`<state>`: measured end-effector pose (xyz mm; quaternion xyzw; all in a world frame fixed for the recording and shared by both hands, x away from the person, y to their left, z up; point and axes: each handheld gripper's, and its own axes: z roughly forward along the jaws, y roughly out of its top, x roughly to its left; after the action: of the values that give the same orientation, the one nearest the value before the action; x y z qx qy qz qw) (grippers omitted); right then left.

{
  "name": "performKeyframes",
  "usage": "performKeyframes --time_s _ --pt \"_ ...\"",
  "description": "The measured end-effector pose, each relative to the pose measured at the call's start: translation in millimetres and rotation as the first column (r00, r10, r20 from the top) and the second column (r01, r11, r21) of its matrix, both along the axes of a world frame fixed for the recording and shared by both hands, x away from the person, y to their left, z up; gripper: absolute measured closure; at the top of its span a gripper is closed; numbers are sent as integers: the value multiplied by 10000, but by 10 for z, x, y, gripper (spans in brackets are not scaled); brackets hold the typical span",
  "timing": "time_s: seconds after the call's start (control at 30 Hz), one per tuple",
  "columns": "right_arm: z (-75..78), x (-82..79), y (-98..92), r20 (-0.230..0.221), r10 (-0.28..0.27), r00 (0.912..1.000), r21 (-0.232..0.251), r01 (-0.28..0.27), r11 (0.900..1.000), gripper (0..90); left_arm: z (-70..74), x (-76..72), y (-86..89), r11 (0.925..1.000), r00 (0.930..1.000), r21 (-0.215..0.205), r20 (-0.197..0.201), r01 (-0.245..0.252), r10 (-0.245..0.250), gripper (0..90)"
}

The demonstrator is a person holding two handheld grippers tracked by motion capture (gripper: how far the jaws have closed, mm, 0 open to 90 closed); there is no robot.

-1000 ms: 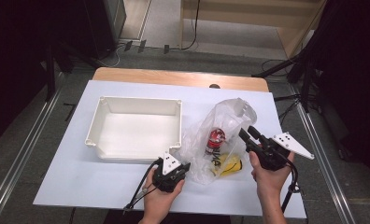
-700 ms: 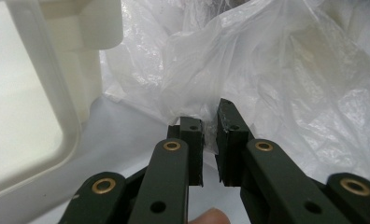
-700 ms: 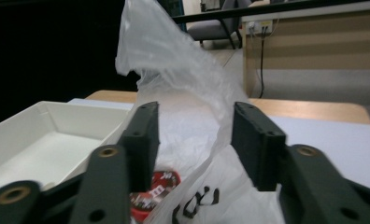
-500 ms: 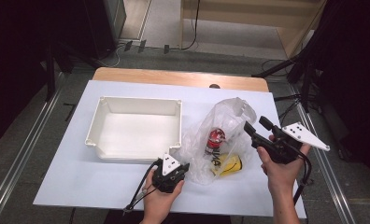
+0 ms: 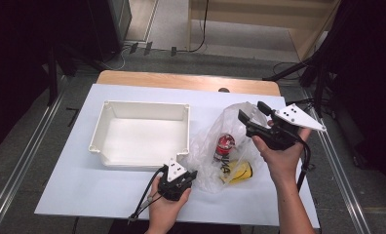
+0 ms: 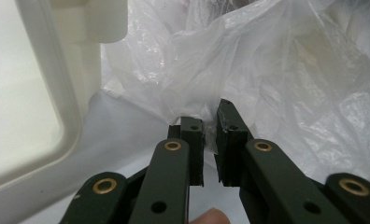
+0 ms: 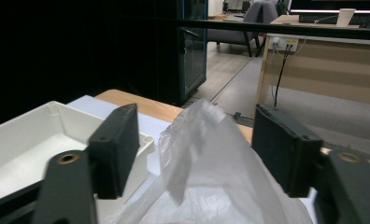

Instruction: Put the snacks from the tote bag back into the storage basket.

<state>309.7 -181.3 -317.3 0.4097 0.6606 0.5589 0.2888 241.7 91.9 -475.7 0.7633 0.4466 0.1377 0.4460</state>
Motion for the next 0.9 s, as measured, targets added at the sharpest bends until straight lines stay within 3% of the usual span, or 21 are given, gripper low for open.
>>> performKeyframes --time_s 0.13,0.2,0.3,0.4,0.5,0.6,0.77,0.9 --pt "-60 94 14 -384 -378 9985 92 382 9992 691 3 -11 7 9999 9999 -77 87 -71 72 850" --pt "-113 154 -6 -523 -225 9984 206 236 9995 817 3 -11 8 10000 9999 -71 96 -61 62 853" --pt "-242 276 -33 -874 -56 9962 223 76 9997 896 3 -11 9 10000 9999 -70 104 -58 58 857" --pt "-427 409 -40 -1329 -146 9910 57 155 9999 900 3 -14 4 10000 9999 -44 100 -41 42 860" --pt "-664 547 -28 -1971 -369 9797 -312 313 9990 900 2 -12 1 10000 10000 -6 77 6 -6 861" --pt "-941 682 -38 -2807 -565 9581 -595 414 9974 900 2 -10 2 10000 10000 30 59 43 -43 863" --pt "-1356 817 -97 -4290 -781 8999 -493 630 9968 900 2 -12 1 10000 9999 35 89 89 -89 871" --pt "-1583 851 -156 -4877 -1376 8621 -973 1029 9899 900 1 -12 0 9999 9999 51 96 119 -119 877"
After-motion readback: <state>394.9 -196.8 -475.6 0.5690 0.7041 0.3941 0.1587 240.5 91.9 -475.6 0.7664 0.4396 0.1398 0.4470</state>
